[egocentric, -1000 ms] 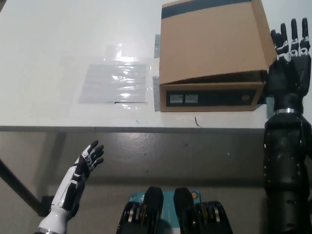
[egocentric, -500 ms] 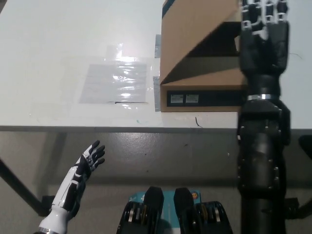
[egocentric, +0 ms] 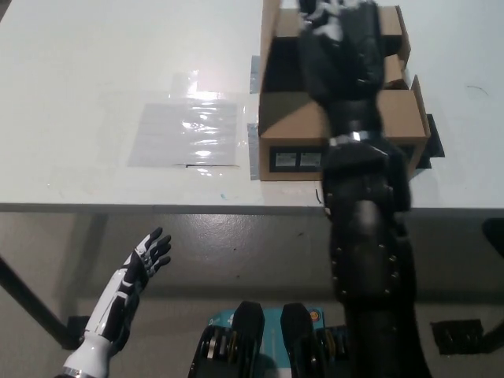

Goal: A small storage box is placed at the center of the table and the robot uses its right hand to slide under its lid and push it upwards to open it

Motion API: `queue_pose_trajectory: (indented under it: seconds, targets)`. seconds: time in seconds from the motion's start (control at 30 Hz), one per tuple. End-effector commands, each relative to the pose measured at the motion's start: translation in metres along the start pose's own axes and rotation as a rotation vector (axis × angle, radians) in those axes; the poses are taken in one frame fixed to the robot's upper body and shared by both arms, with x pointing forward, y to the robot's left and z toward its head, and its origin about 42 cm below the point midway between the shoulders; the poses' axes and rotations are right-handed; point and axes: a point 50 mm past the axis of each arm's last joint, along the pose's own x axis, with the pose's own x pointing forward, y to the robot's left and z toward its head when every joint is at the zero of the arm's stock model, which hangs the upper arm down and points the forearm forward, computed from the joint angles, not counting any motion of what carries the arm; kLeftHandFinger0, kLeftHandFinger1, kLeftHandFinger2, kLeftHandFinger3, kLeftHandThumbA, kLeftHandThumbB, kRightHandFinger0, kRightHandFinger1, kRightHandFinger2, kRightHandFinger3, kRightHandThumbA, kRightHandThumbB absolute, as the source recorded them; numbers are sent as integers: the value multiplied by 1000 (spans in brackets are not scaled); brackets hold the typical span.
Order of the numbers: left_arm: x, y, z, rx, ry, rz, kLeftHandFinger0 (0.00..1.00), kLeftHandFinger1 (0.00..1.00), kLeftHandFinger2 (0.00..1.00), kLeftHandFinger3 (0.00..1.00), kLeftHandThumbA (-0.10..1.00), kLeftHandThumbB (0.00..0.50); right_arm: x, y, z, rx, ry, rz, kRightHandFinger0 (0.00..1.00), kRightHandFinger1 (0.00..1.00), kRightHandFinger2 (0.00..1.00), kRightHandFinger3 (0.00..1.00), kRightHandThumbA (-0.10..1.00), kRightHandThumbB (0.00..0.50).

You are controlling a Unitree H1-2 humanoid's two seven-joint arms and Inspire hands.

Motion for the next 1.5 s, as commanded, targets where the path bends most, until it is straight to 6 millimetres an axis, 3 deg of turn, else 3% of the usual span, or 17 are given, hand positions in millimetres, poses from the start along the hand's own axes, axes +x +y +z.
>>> queue_pose_trajectory:
  seconds: [0.0,0.2,0.47,0.57,0.67,0.87,1.07,1.23,1.3,1.47]
  targets:
    - [4,1,9,18,-52,-35,1000,1000,1000,1000,1000,382,23,28,-24,-14,68,86,1000,1000,1000,1000,1000,383]
    - [4,1,8,21,-53,-46,1000,1000,1000,1000,1000,380,40,22,-55,-86,190,73,1000,1000,1000,1000,1000,311]
    - [5,1,12,20,-39,-52,1000,1000,1000,1000,1000,401,57,-2,-87,-185,349,58,1000,1000,1000,1000,1000,324]
    - [7,2,14,26,-38,-59,1000,1000,1000,1000,1000,410,55,-21,-95,-207,397,30,1000,1000,1000,1000,1000,318]
    - [10,3,15,39,-50,-67,1000,1000,1000,1000,1000,382,51,-38,-102,-248,442,-1,1000,1000,1000,1000,1000,318]
    - [15,3,18,26,-50,-74,1000,1000,1000,1000,1000,424,24,-74,-116,-349,549,-55,1000,1000,1000,1000,1000,336]
    - [20,4,17,29,-64,-87,1000,1000,1000,1000,1000,373,9,-91,-119,-396,597,-76,1000,1000,1000,1000,1000,335]
    - [20,3,19,28,-63,-87,1000,1000,1000,1000,1000,371,15,-86,-116,-367,575,-67,1000,1000,1000,1000,1000,348]
    - [22,5,18,37,-60,-83,1000,1000,1000,1000,1000,383,36,-68,-108,-374,519,-7,1000,1000,1000,1000,1000,349]
    - [20,3,16,39,-44,-82,1000,1000,1000,1000,1000,396,66,-33,-90,-346,420,86,1000,1000,1000,1000,1000,357]
